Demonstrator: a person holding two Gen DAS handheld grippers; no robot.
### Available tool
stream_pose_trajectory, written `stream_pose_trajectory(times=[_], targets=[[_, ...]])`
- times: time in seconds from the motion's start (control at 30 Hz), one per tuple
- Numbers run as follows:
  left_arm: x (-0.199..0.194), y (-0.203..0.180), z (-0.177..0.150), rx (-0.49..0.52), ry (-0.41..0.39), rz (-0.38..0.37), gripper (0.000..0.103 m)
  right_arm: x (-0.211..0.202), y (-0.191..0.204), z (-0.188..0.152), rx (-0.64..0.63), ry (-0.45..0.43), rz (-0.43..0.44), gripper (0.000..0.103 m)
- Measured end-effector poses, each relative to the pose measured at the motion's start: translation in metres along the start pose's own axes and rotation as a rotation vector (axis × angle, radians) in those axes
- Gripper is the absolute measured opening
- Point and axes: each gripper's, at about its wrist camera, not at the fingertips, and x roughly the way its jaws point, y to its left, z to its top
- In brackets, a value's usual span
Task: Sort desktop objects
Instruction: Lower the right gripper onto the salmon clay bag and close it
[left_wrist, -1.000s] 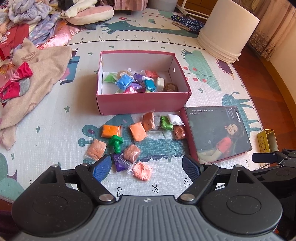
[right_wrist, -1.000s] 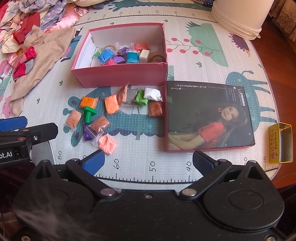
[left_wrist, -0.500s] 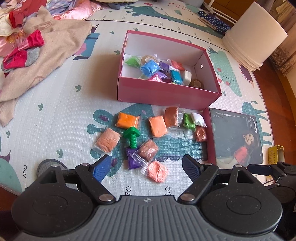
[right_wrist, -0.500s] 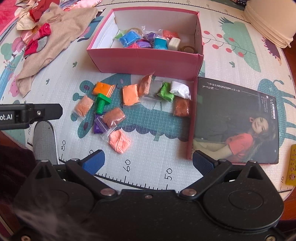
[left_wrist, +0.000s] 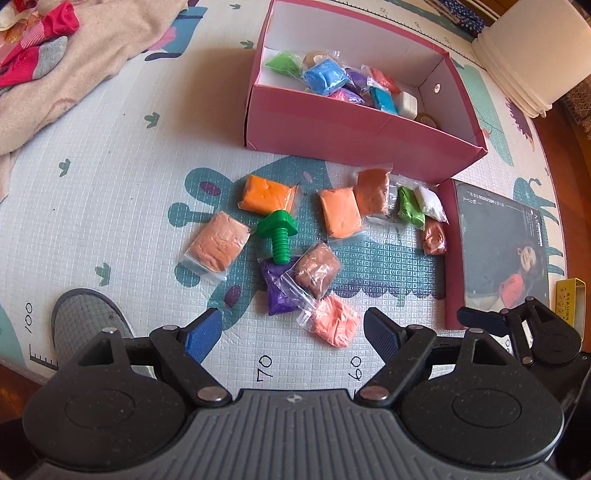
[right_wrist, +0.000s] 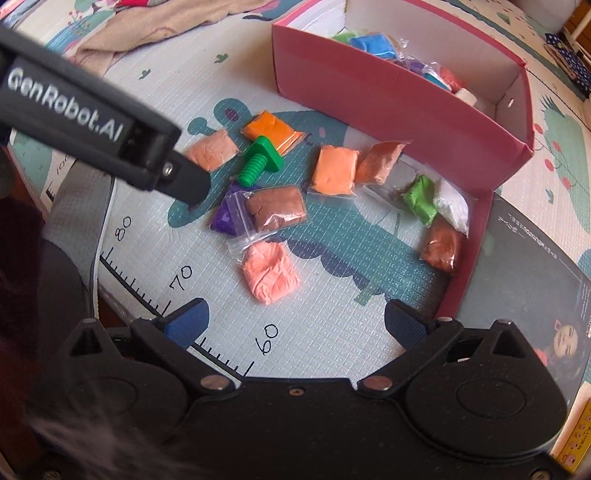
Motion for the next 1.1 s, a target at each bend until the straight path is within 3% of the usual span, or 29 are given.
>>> stream_pose_trajectory(times=[0.23,0.5,1.1], targets=[[0.016,0.000,0.009,0.012,0.034,0.021,0.084,0.030,0.005,0.006,-0.079,0.017,-0.006,0.102],[0.020,0.010,0.021,-0.055,0.022,0.028,0.084,0.064,0.021,0.007,-0.172,0.030,-0.018,0.102],[0.023,0.020,0.030,-0.129,0.016,0.025,0.084,0.084,0.034,0.014,-0.265,0.035,0.019,0.101]])
